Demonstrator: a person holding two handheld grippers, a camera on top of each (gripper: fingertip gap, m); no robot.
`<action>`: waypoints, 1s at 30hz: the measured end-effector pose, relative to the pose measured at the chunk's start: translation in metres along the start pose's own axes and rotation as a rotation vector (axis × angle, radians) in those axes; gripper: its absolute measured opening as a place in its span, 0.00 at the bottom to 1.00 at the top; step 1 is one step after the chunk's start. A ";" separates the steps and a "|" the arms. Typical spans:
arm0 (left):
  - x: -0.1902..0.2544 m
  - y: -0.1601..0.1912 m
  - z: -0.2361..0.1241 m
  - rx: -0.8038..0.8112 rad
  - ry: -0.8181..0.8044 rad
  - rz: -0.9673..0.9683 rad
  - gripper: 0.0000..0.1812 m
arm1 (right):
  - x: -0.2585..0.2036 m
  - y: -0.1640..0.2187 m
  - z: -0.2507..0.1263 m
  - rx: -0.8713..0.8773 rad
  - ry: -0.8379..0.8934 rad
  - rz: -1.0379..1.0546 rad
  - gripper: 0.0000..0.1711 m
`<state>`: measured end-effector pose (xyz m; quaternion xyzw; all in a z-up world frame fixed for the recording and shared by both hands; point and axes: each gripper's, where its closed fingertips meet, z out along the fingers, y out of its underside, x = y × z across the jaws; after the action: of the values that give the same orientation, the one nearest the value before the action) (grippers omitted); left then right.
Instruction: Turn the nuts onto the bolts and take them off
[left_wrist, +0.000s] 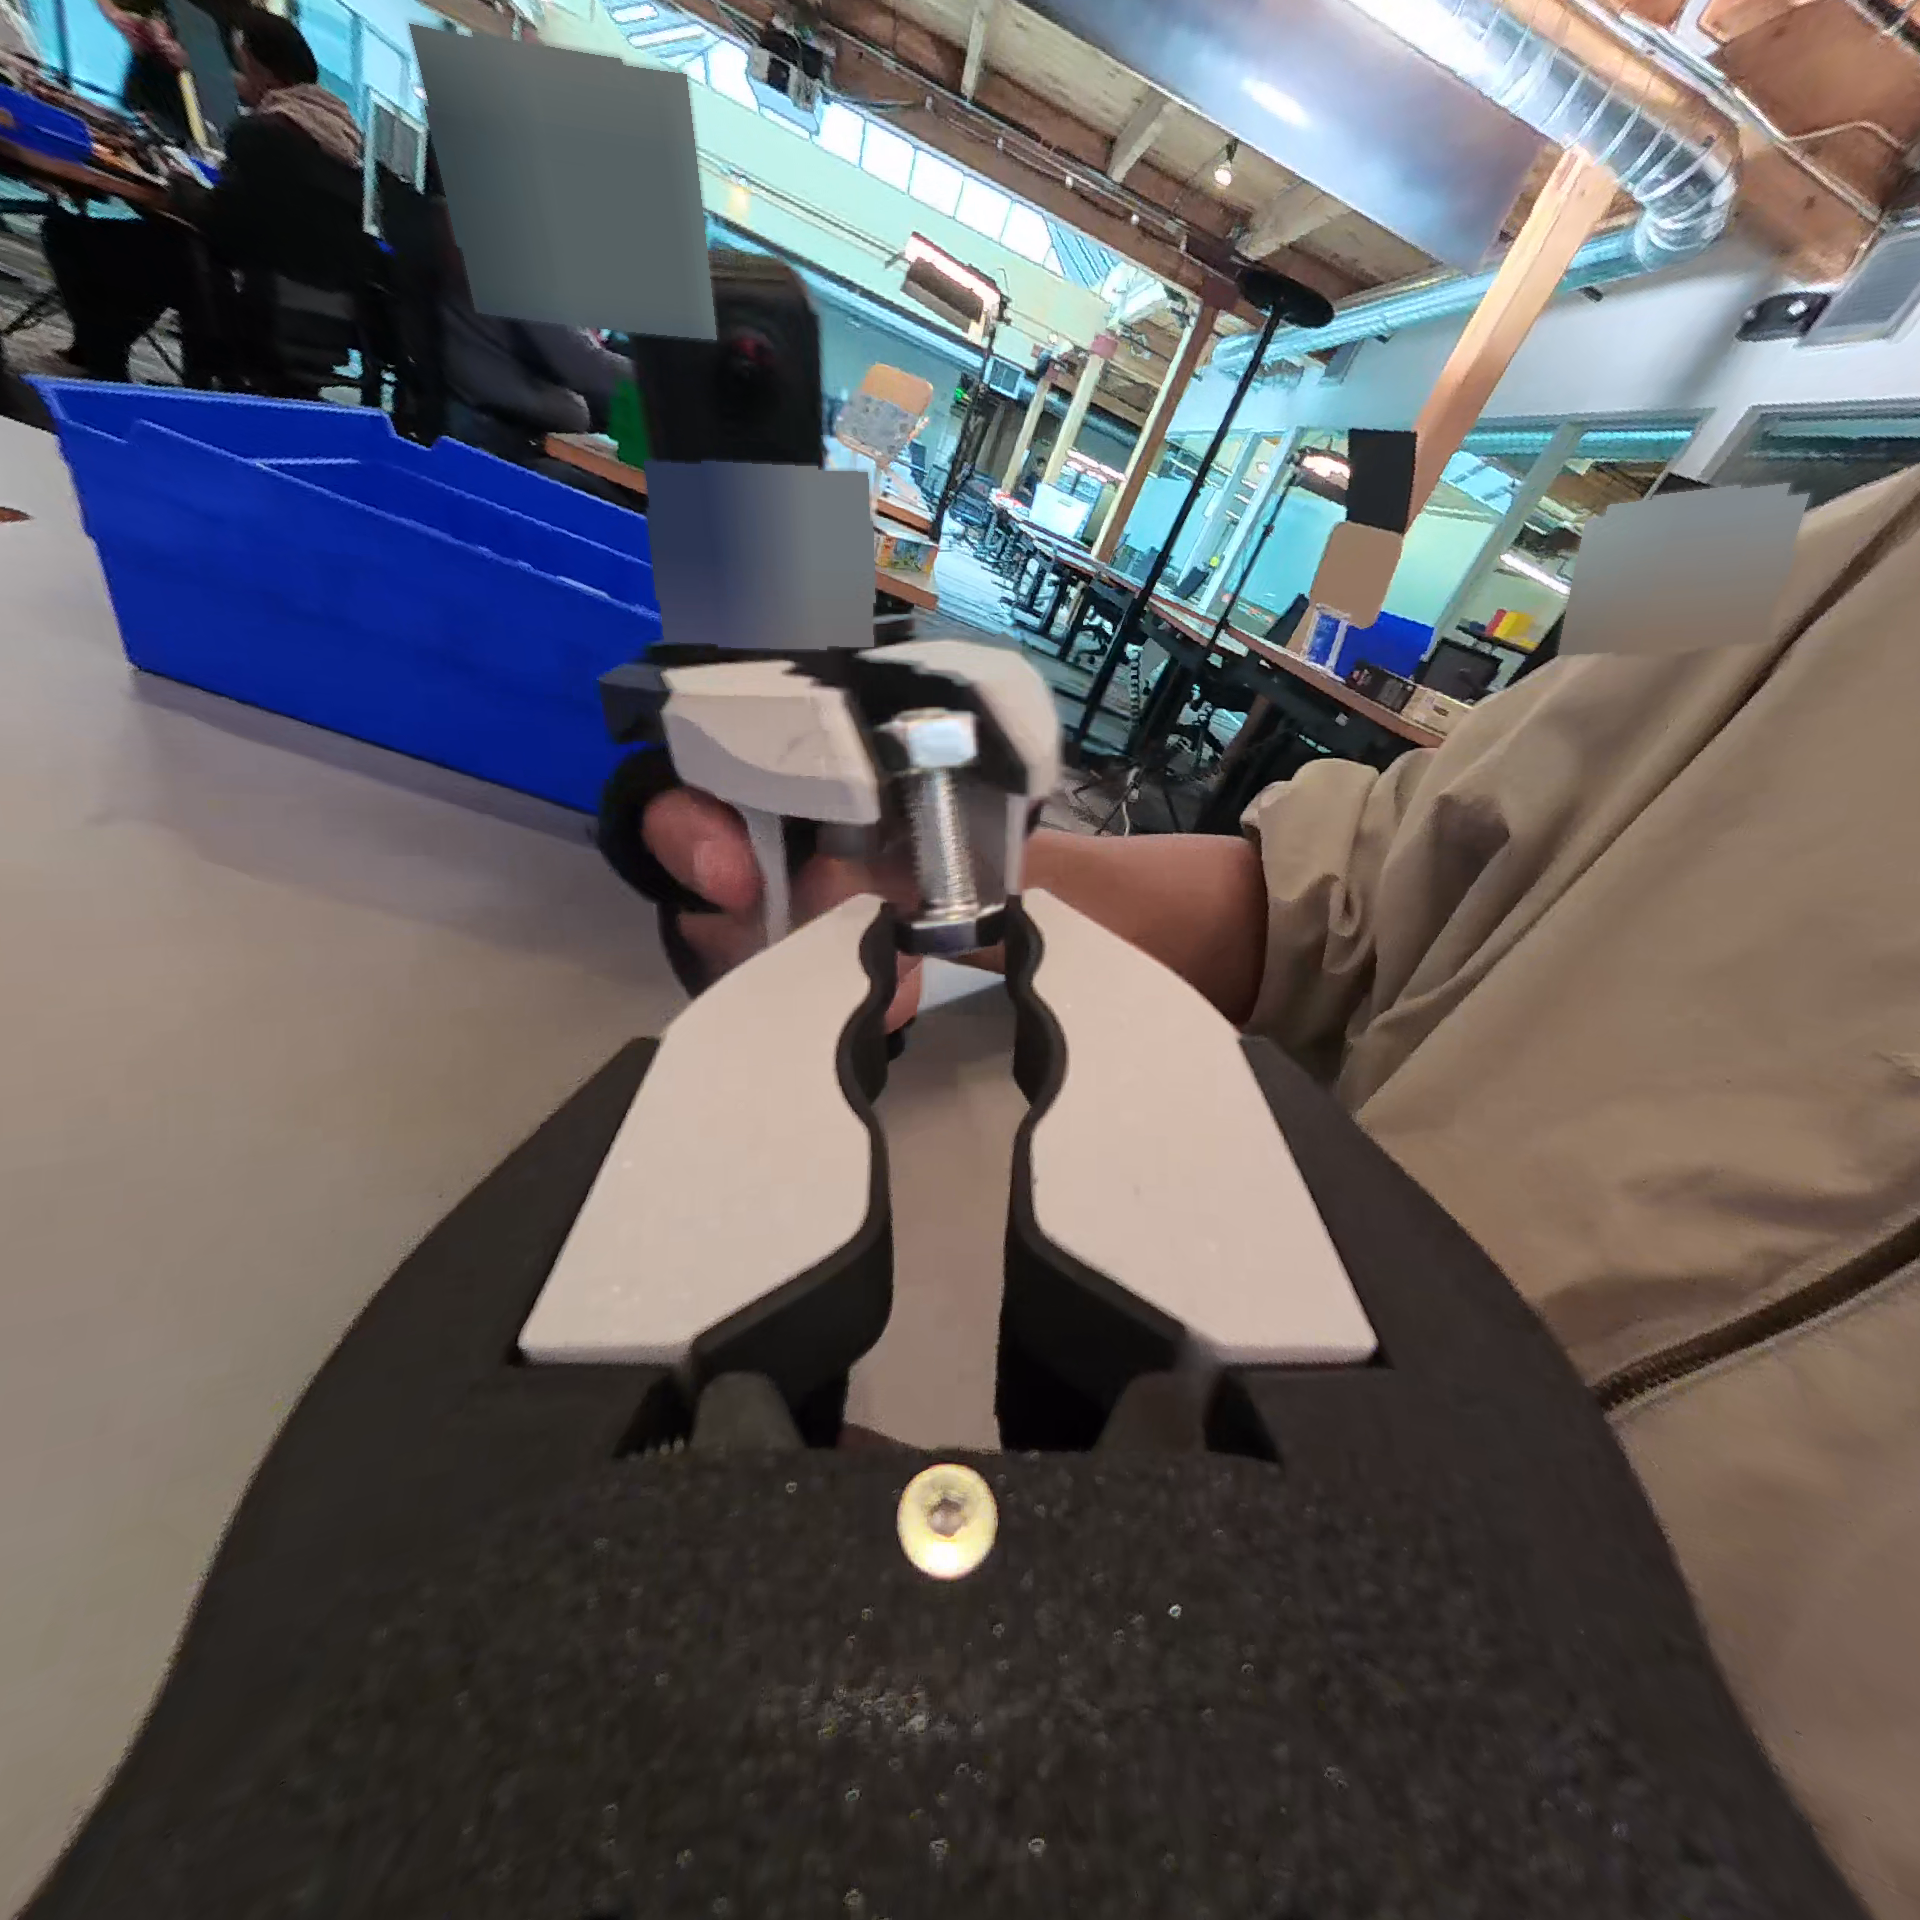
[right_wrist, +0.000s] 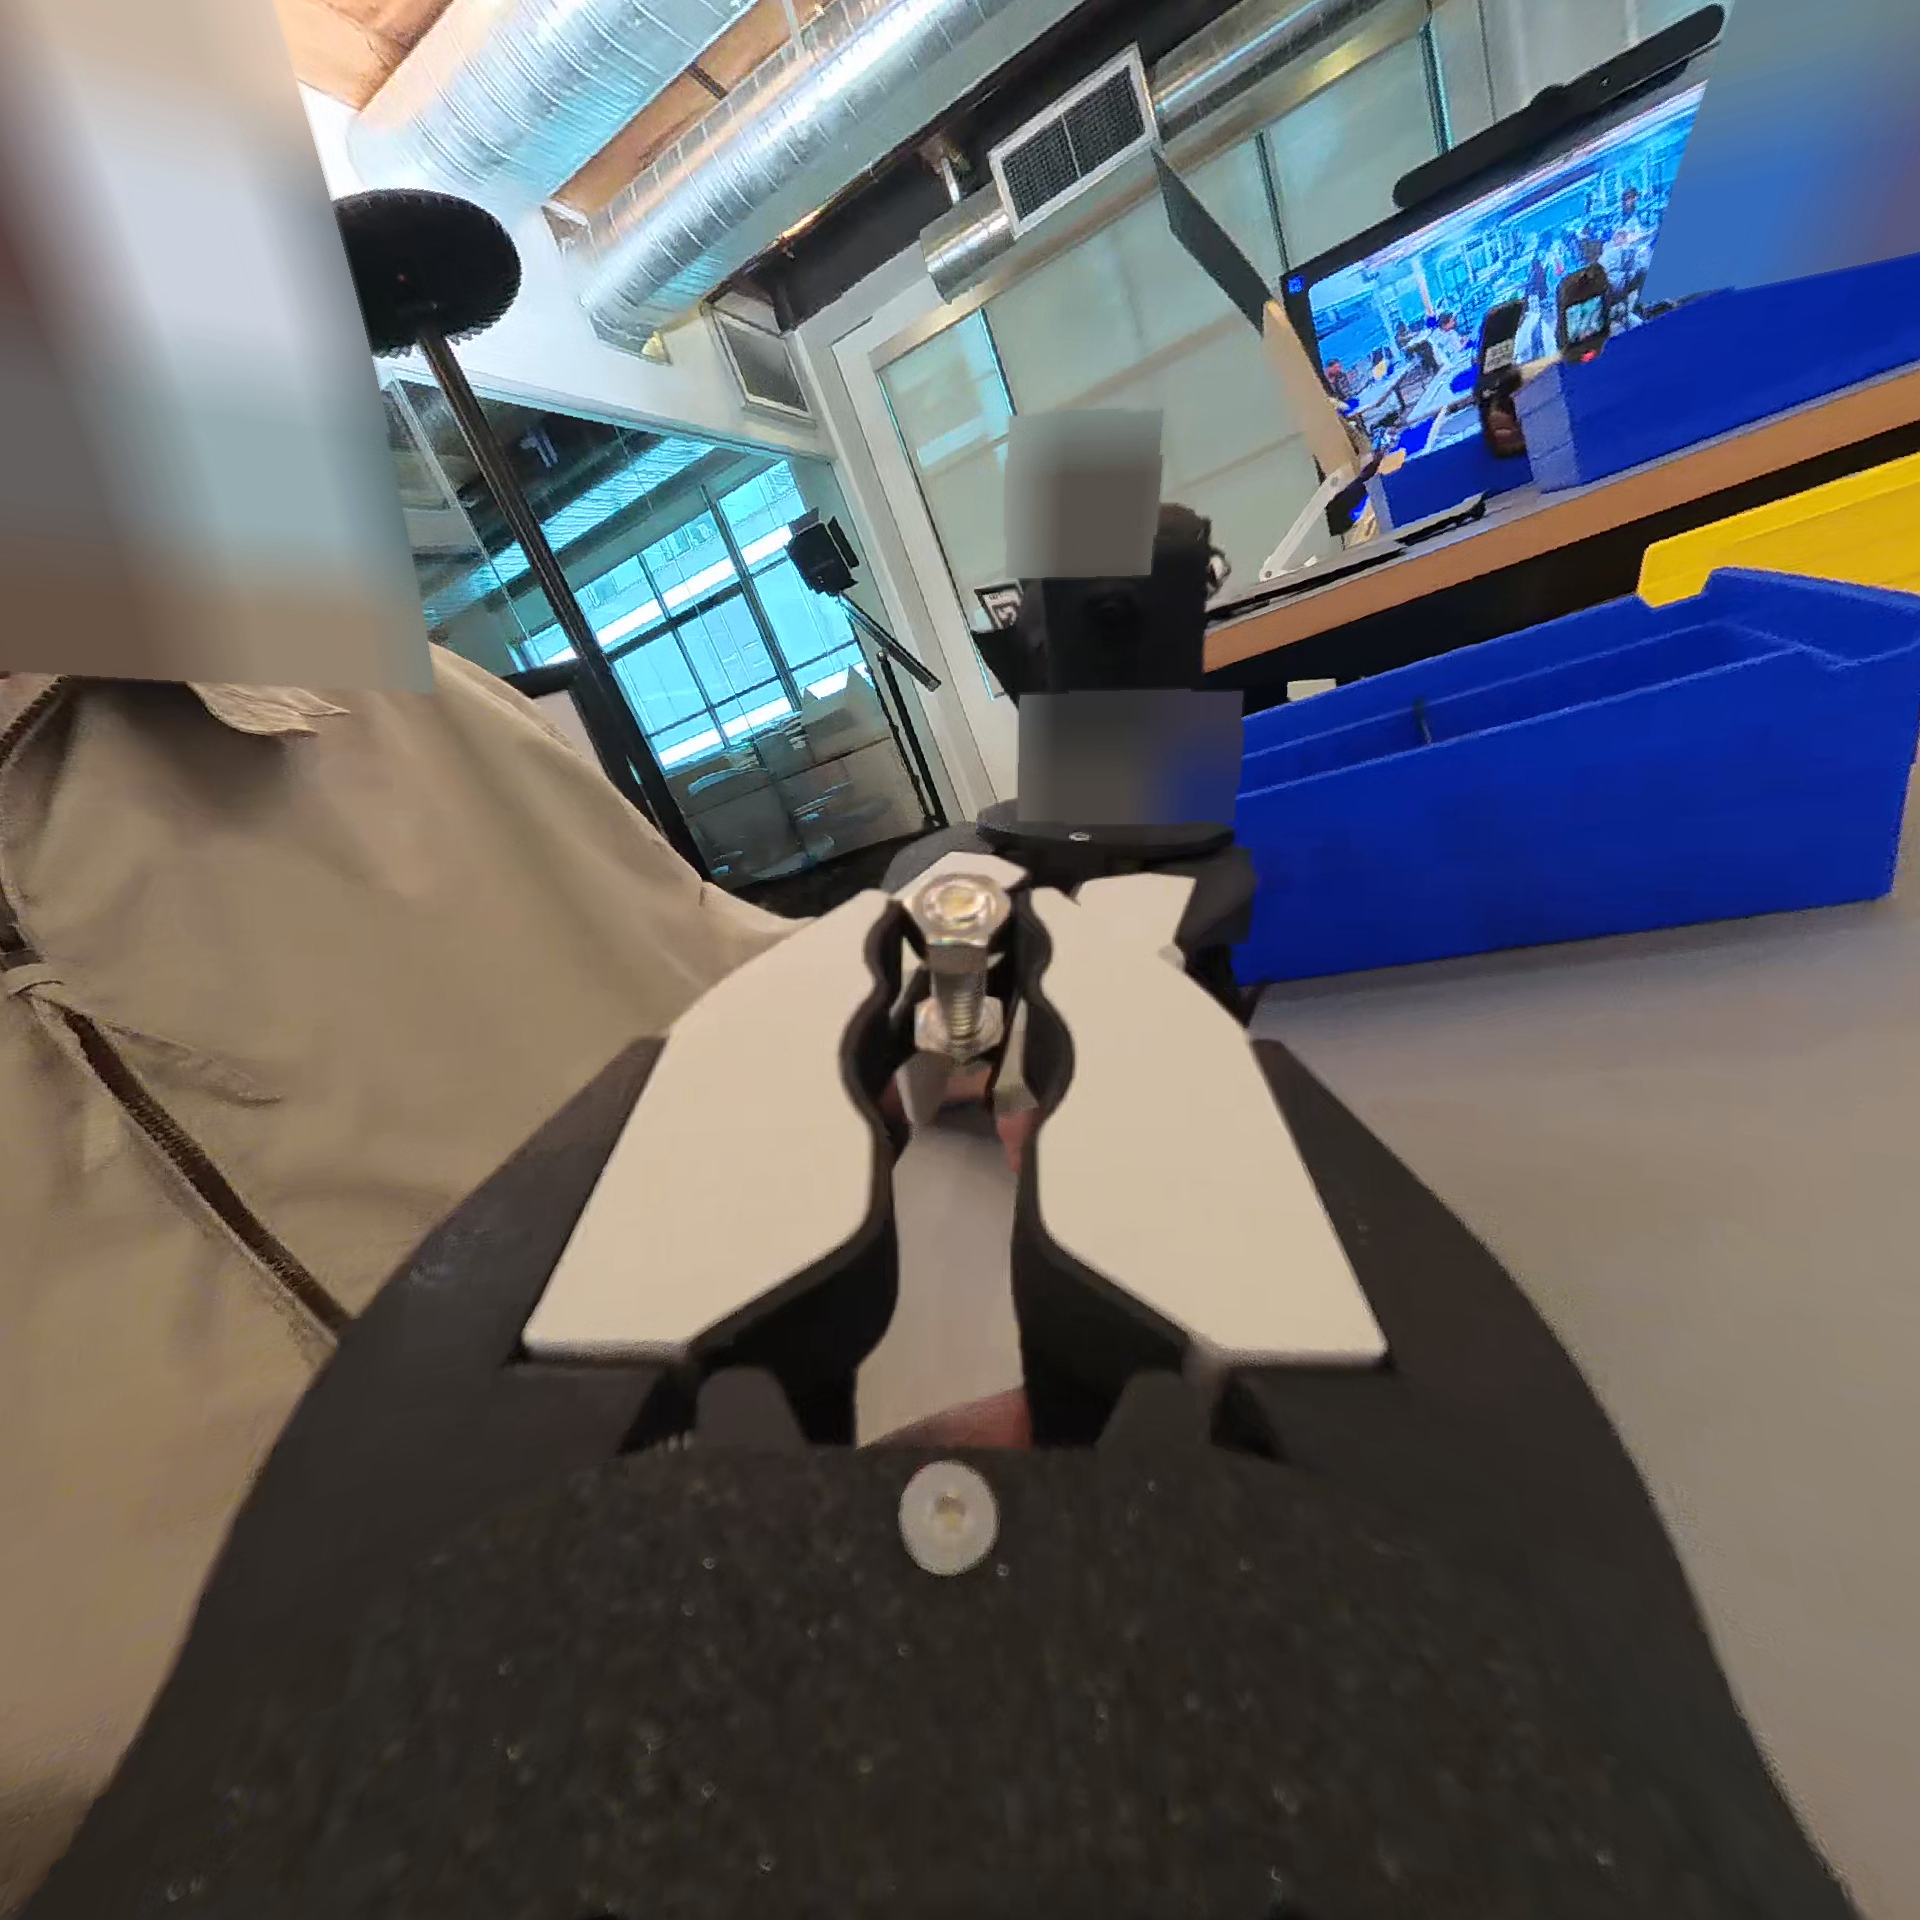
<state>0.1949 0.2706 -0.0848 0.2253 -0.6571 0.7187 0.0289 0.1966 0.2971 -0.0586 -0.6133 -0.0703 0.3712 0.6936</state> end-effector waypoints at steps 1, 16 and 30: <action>-0.002 0.000 0.000 0.001 -0.021 0.010 0.11 | 0.002 0.000 0.000 0.007 0.006 -0.001 0.11; -0.052 0.003 -0.012 -0.078 -0.468 0.268 0.11 | 0.054 -0.001 -0.012 0.211 0.774 0.165 0.11; 0.001 -0.009 -0.004 0.065 0.038 -0.063 0.11 | 0.005 -0.008 -0.010 0.009 0.126 -0.050 0.27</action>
<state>0.1958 0.2757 -0.0757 0.2333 -0.6252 0.7426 0.0567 0.2092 0.2925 -0.0551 -0.6305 -0.0403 0.3149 0.7083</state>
